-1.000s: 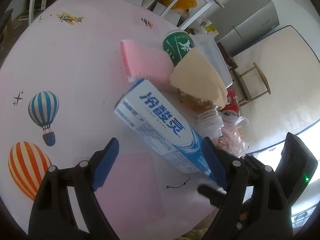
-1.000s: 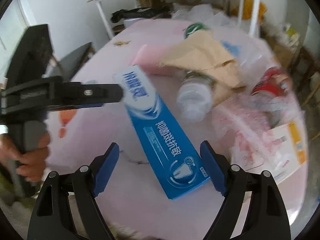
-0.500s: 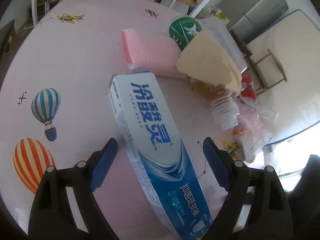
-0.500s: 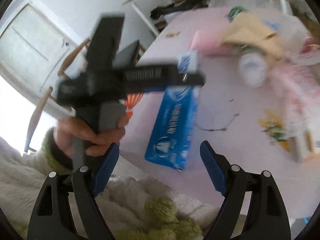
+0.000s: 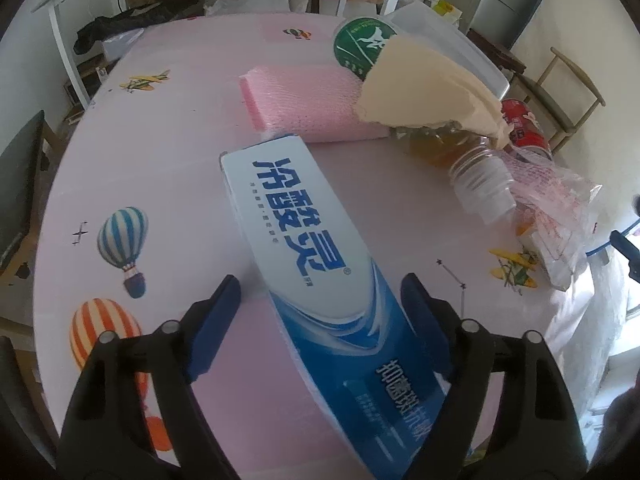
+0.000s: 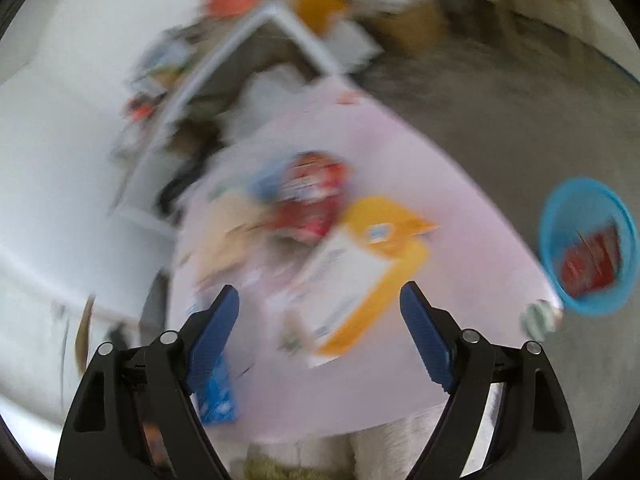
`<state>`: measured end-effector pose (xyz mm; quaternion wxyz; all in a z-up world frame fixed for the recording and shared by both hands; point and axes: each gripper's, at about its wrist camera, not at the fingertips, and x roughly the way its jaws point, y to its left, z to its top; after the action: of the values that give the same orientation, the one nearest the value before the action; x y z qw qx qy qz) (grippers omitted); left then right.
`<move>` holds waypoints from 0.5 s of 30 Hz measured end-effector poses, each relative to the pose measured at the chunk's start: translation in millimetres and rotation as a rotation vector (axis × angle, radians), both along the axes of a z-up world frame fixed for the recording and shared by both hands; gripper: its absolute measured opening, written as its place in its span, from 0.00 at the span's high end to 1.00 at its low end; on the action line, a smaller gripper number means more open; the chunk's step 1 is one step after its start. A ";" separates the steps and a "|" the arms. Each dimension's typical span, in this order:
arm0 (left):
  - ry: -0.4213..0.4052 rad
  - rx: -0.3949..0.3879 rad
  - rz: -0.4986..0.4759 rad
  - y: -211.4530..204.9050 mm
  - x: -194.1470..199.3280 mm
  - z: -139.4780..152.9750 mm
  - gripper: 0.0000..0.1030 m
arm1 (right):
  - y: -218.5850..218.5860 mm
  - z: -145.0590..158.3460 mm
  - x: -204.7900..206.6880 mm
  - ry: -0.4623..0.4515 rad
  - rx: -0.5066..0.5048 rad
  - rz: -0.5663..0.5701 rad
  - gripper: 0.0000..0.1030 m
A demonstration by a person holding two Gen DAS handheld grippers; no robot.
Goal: Collect trash
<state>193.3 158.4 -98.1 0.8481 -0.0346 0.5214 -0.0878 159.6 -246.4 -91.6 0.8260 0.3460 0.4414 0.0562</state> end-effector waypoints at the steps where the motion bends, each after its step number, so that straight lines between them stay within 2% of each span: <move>1: -0.003 0.005 0.000 0.9 -0.5 0.2 0.29 | -7.3 -6.9 7.6 0.032 0.008 -0.039 0.23; 2: -0.006 0.007 0.000 1.4 -1.2 0.5 0.30 | -9.0 -12.4 11.9 0.050 0.010 -0.051 0.26; 3: -0.007 0.009 0.000 1.1 -1.7 0.7 0.33 | -10.9 -17.7 19.1 0.074 0.005 -0.062 0.34; 5: -0.007 0.009 -0.004 -0.1 -1.2 1.3 0.35 | -11.8 -25.5 30.0 0.105 -0.016 -0.074 0.37; 8: -0.007 0.011 -0.007 0.0 -3.5 0.1 0.35 | -5.0 -33.1 46.4 0.136 -0.035 -0.079 0.37; 15: -0.009 0.030 -0.011 -2.9 -4.9 -0.5 0.35 | 9.3 -35.3 83.7 0.155 -0.204 -0.062 0.31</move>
<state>188.4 155.4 -98.6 0.8504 -0.0183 0.5189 -0.0848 243.2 -237.0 -126.9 0.8215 0.2772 0.4966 -0.0414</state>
